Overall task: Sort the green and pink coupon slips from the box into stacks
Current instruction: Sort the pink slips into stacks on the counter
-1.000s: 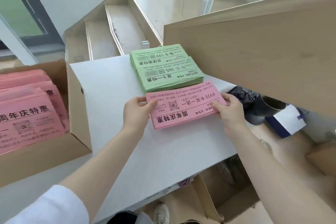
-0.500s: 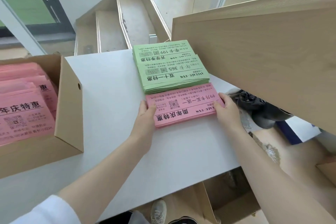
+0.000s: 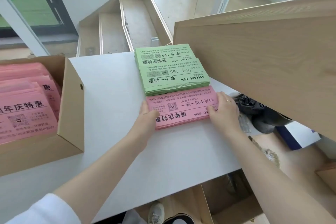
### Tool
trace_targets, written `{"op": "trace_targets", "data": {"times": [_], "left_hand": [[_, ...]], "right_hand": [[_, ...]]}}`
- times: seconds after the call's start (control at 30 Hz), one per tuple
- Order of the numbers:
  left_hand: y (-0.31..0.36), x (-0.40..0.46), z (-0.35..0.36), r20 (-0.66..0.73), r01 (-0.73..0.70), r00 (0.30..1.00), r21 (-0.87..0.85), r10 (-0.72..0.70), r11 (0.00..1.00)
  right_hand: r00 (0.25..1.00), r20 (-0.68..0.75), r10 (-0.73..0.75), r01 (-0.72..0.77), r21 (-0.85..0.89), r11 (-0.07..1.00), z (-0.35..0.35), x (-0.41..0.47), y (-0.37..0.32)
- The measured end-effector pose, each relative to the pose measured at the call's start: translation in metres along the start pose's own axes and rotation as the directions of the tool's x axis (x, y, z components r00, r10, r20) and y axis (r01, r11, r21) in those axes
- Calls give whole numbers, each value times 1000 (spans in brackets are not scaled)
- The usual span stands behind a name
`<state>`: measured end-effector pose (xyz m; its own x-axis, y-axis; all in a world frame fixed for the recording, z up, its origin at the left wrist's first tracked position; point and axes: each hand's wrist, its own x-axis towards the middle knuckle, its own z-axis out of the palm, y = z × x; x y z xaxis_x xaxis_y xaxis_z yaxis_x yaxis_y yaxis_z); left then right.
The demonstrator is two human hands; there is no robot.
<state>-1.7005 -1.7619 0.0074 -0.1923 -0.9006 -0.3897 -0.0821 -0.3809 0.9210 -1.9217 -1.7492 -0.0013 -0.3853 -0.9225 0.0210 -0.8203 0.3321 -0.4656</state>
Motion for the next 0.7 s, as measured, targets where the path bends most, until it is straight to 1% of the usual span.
{"op": "trace_targets", "data": {"times": [0.03, 0.07, 0.1, 0.13, 0.2, 0.23, 0.3, 0.37, 0.47, 0.53, 0.6, 0.63, 0.7], "left_hand": [[3, -5, -4, -25, -29, 999, 77, 31, 997], [7, -13, -8, -39, -66, 997, 145, 72, 987], [11, -22, -14, -40, -114, 992, 191, 123, 975], [14, -31, -21, -26, -169, 984, 207, 178, 964], [23, -50, -39, -15, -247, 967, 199, 255, 948], [28, -60, -50, -26, -273, 959, 191, 283, 943], [37, -78, -75, -70, -337, 932, 191, 355, 922], [45, -97, -103, -128, -392, 896, 222, 425, 893], [52, -123, -152, -229, -419, 846, 270, 481, 867], [52, -136, -189, -305, -408, 810, 322, 501, 854], [51, -141, -228, -373, -367, 776, 388, 508, 845], [51, -142, -248, -397, -330, 769, 424, 501, 843], [50, -142, -287, -414, -251, 770, 503, 485, 827]], "right_hand": [[995, -69, -77, 70, -108, 992, 2, -7, -6], [977, -132, -165, 146, -139, 979, 4, -15, -16], [949, -176, -260, 245, -102, 964, 5, -22, -28], [917, -182, -354, 354, -34, 935, 5, -29, -43], [851, -103, -514, 524, 141, 840, 6, -38, -78], [814, -55, -579, 576, 214, 789, 6, -42, -97], [739, 7, -674, 633, 334, 698, 9, -51, -136], [662, 7, -749, 684, 402, 609, 14, -62, -174], [559, 5, -829, 732, 466, 497, 25, -79, -226], [491, 14, -871, 760, 483, 436, 37, -88, -257], [436, 46, -899, 772, 494, 400, 50, -97, -285], [416, 59, -908, 783, 485, 390, 55, -101, -299], [414, 79, -907, 793, 458, 401, 65, -107, -326]]}}
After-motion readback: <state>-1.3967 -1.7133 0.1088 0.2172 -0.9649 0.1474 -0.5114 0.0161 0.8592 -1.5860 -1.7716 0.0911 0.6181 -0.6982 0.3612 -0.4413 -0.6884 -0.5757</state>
